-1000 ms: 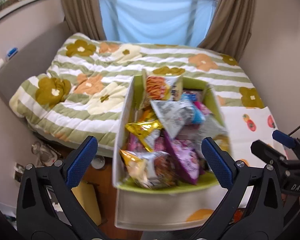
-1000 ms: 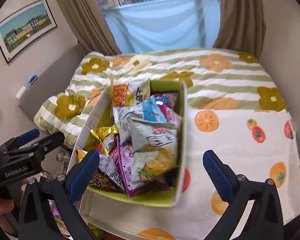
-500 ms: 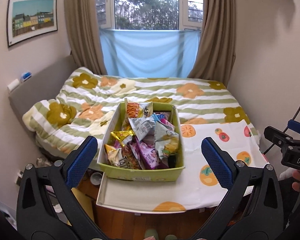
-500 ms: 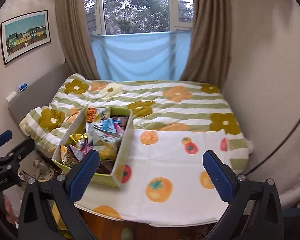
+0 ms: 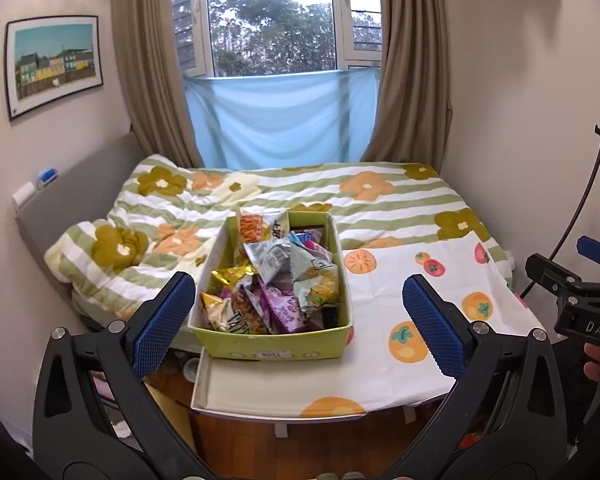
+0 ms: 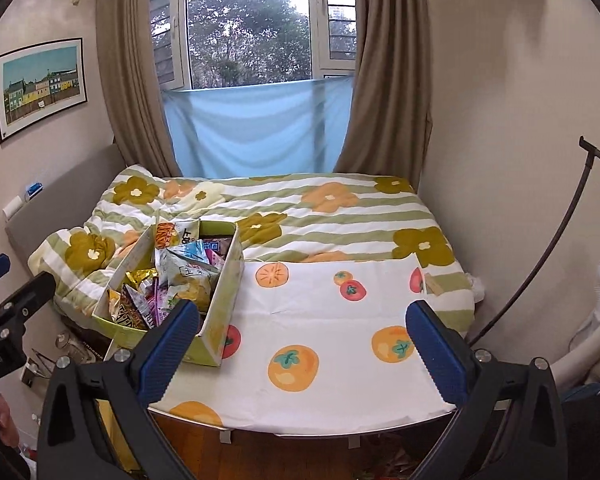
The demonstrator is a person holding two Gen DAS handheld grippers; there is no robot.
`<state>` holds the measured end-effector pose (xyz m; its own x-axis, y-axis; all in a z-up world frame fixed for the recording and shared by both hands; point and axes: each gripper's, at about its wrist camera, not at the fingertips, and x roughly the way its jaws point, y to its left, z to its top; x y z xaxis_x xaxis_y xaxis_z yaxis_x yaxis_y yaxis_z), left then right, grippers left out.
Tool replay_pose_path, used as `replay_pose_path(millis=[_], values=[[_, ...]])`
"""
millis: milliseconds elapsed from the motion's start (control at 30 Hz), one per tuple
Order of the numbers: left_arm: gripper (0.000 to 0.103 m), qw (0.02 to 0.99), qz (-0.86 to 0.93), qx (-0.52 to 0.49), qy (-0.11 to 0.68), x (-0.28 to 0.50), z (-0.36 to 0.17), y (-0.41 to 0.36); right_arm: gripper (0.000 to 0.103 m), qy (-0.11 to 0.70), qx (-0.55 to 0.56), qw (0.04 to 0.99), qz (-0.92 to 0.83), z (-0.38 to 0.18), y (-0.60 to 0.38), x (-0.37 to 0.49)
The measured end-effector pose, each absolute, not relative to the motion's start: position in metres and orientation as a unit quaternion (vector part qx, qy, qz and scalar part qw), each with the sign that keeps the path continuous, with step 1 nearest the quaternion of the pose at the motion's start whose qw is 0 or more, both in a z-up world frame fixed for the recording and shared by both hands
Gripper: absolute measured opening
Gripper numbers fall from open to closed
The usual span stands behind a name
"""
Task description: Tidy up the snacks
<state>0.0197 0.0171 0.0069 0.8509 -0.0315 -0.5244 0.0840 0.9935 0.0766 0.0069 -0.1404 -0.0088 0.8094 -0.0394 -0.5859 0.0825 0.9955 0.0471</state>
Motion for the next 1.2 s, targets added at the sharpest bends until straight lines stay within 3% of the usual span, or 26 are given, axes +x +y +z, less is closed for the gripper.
replay_pose_path(millis=[1200], values=[[0.103,0.961,-0.035,0.044,0.271,0.0227,0.0030,0.0186,0.103,0.299,0.034,0.953,-0.043,-0.0072,-0.1411,0.0098]])
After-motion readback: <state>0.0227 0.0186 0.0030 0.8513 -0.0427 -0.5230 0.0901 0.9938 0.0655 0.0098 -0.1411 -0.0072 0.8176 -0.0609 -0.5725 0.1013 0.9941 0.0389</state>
